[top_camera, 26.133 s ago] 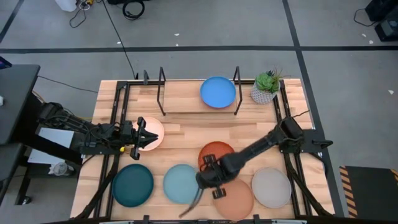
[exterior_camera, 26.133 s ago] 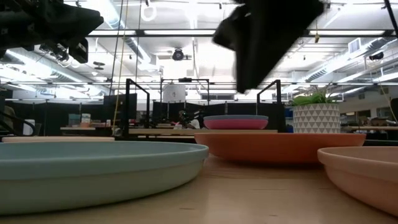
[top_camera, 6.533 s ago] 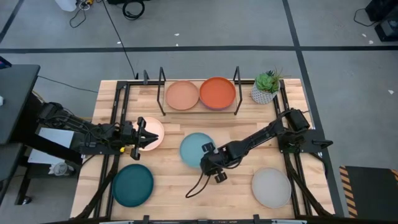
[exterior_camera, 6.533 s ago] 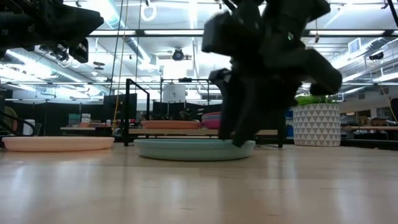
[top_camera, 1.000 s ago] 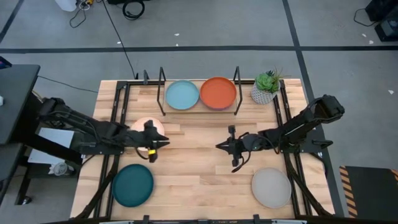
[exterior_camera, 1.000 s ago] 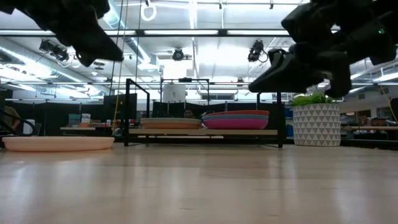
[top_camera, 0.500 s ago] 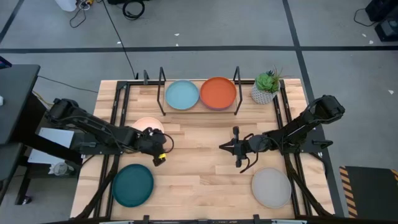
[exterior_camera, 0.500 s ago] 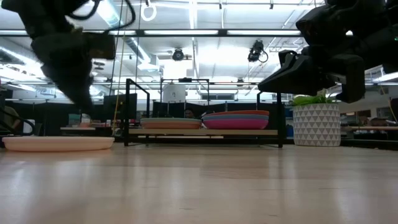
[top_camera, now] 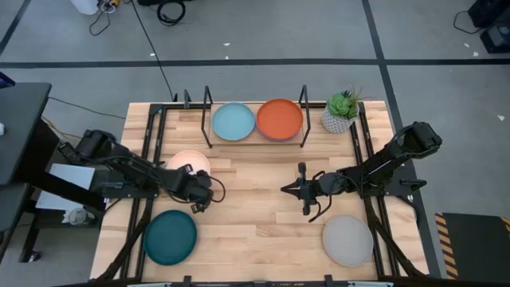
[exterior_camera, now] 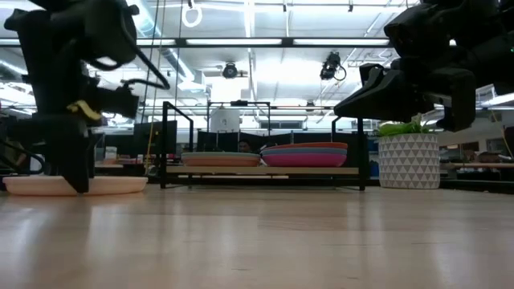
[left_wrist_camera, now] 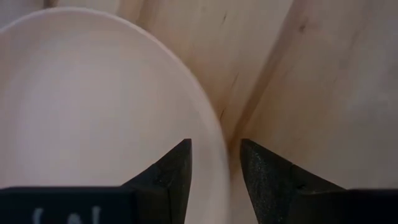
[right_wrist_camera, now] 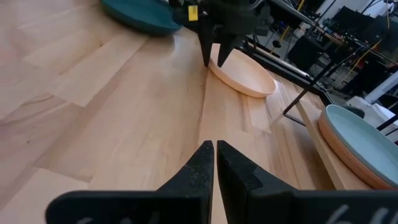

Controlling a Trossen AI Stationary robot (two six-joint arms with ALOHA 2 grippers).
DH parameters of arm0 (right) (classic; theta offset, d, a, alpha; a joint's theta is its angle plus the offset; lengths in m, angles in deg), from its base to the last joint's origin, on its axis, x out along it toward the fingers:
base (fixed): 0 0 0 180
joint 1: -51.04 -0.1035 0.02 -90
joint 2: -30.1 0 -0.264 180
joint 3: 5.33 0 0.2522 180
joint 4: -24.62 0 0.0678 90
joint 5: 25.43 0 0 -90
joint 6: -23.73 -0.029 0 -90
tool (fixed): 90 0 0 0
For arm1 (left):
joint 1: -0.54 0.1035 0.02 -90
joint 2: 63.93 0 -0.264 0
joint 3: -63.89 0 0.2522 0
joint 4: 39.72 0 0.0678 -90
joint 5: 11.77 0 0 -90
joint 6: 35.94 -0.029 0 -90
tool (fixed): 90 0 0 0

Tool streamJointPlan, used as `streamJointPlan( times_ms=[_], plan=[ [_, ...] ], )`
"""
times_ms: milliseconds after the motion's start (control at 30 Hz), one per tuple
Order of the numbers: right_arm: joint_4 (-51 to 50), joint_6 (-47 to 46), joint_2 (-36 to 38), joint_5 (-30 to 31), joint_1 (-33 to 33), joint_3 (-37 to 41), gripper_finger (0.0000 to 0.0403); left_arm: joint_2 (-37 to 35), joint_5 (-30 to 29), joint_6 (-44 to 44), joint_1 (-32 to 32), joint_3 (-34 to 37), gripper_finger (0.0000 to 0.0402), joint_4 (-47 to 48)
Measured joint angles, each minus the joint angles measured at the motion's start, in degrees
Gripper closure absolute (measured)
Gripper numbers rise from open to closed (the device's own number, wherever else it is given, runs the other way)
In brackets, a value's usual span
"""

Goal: Place and stack plates onto a shelf
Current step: Stack the light orange plate on the light blue plate on the shelf

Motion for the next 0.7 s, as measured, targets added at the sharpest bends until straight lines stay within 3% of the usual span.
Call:
streamJointPlan(
  times_ms=[233, 467, 700],
  plan=[
    [-0.04, 0.0, 0.0, 0.0, 0.0, 0.0, 0.0377, 3.01, 0.22, -0.83, -0.02, -0.33, 0.0271, -0.1],
    [-0.08, 0.0, -0.02, 0.0, 0.0, 0.0, 0.0377, 2.72, 3.52, -2.81, 0.03, -2.97, 0.0382, 0.48],
    [-0.43, 0.0, -0.02, 0.0, 0.01, 0.0, 0.0377, 2.72, 6.8, -7.15, 0.02, -11.1, 0.0385, 3.49]
  ],
)
